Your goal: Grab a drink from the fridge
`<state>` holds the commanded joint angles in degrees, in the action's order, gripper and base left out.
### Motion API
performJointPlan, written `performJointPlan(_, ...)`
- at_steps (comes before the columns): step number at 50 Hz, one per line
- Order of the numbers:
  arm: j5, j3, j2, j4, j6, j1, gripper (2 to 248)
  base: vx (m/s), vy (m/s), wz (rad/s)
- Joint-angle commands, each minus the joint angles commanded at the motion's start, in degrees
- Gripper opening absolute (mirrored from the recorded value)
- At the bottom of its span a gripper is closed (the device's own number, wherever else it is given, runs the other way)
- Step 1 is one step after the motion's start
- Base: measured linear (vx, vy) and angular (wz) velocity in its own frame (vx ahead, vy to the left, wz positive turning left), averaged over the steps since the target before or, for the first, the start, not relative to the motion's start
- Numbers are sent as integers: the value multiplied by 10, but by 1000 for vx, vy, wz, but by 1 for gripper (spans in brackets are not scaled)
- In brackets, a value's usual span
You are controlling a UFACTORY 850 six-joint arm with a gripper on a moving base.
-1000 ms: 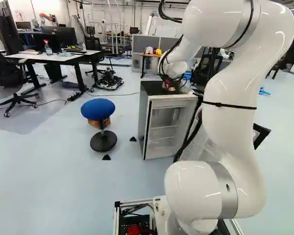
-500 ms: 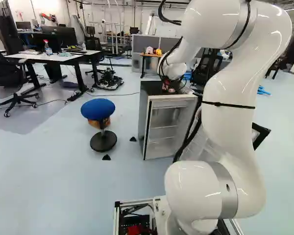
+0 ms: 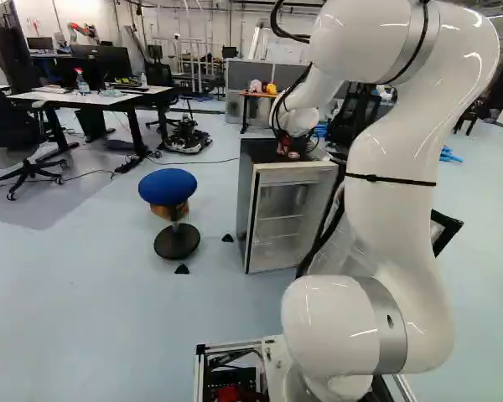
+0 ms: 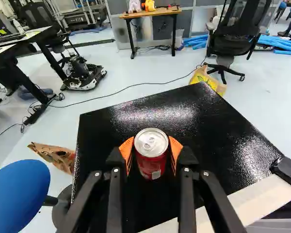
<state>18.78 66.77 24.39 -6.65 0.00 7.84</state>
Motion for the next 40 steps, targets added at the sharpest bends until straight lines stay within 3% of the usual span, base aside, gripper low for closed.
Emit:
performJointPlan(4, 0, 0, 0, 0, 0, 0, 125, 0, 0, 0)
performJointPlan(5, 0, 0, 0, 0, 0, 0, 159, 0, 0, 0)
performJointPlan(9, 0, 0, 0, 0, 0, 0, 159, 0, 0, 0)
performJointPlan(10, 0, 0, 0, 0, 0, 0, 194, 0, 0, 0)
performJointPlan(15, 0, -1, -1, 0, 0, 0, 194, 0, 0, 0)
performJointPlan(16, 0, -2, -2, 0, 0, 0, 231, 0, 0, 0)
performJointPlan(20, 0, -9, -8, 0, 0, 1, 231, 0, 0, 0)
performJointPlan(21, 0, -12, -10, 0, 0, 1, 247, 0, 0, 0)
performJointPlan(40, 0, -70, -57, 0, 0, 6, 247, 0, 0, 0)
